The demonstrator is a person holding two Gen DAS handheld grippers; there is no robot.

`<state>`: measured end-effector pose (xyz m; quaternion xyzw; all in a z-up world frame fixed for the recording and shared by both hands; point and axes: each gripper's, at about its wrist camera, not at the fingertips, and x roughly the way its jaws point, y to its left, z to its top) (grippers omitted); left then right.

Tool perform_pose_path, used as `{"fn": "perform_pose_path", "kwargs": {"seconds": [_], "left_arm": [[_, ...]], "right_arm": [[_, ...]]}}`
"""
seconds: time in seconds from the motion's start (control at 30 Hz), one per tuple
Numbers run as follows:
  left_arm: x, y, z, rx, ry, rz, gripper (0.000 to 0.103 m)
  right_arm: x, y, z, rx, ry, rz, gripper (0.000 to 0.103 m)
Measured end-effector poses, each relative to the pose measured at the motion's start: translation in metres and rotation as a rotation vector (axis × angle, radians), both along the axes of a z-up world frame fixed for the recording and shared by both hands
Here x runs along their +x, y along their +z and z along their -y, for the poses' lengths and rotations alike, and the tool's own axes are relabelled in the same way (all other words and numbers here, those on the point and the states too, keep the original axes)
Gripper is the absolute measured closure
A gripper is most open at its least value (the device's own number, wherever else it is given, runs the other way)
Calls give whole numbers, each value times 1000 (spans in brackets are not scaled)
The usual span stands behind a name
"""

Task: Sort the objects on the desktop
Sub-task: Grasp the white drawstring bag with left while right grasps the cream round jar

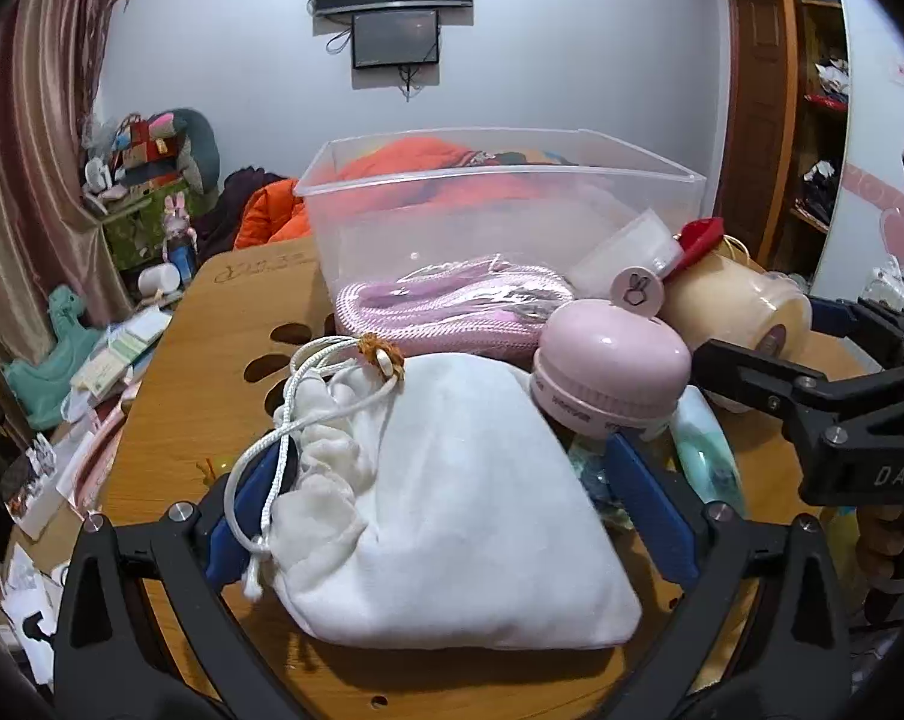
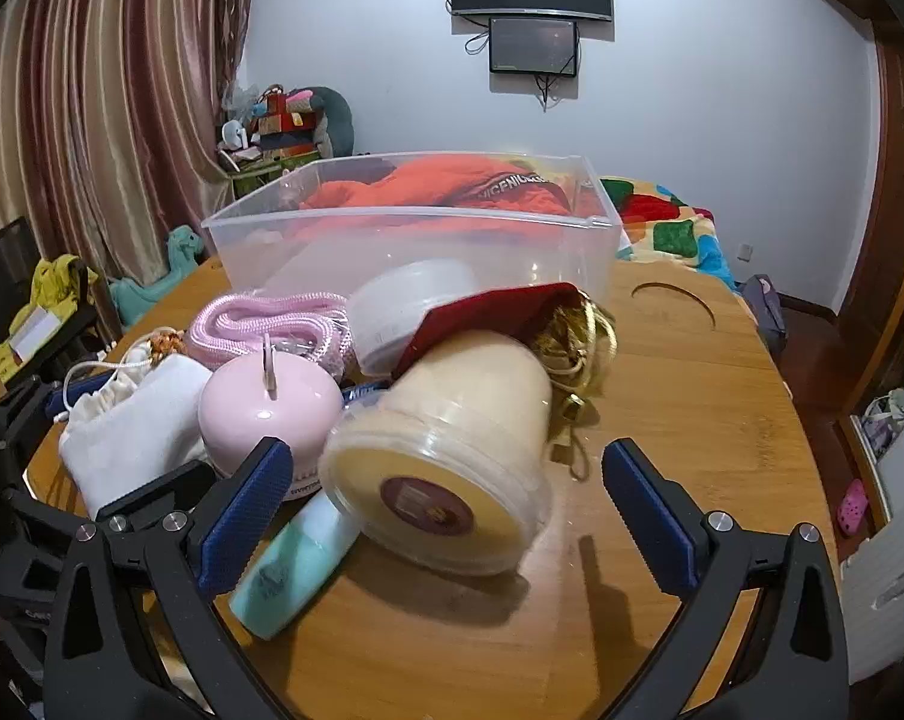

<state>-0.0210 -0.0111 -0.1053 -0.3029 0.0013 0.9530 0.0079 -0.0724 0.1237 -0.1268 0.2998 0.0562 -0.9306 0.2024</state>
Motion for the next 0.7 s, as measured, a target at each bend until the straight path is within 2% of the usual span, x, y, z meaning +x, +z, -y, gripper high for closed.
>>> {"fn": "perform_pose_path", "kwargs": {"seconds": [0.13, 0.23, 0.3, 0.33, 0.37, 0.47, 0.7], "left_arm": [[1, -1, 10, 37, 12, 9, 11], [3, 0, 12, 41, 12, 10, 17], [4, 0, 13, 41, 8, 8, 20], [4, 0, 12, 41, 7, 8, 23], [5, 1, 12, 39, 4, 7, 29], [5, 2, 10, 23, -20, 10, 43], [5, 8, 11, 50, -63, 36, 58]], "right_arm": [[-3, -3, -5, 19, -27, 7, 9], [-5, -2, -16, -45, -20, 44, 13], [-5, 0, -18, -56, -16, 45, 22], [-6, 0, -17, -52, -8, 47, 30], [-5, 0, -16, -44, 1, 50, 35], [-1, -1, -15, -30, 0, 37, 36], [-2, -2, -24, -61, 13, 64, 36]]}}
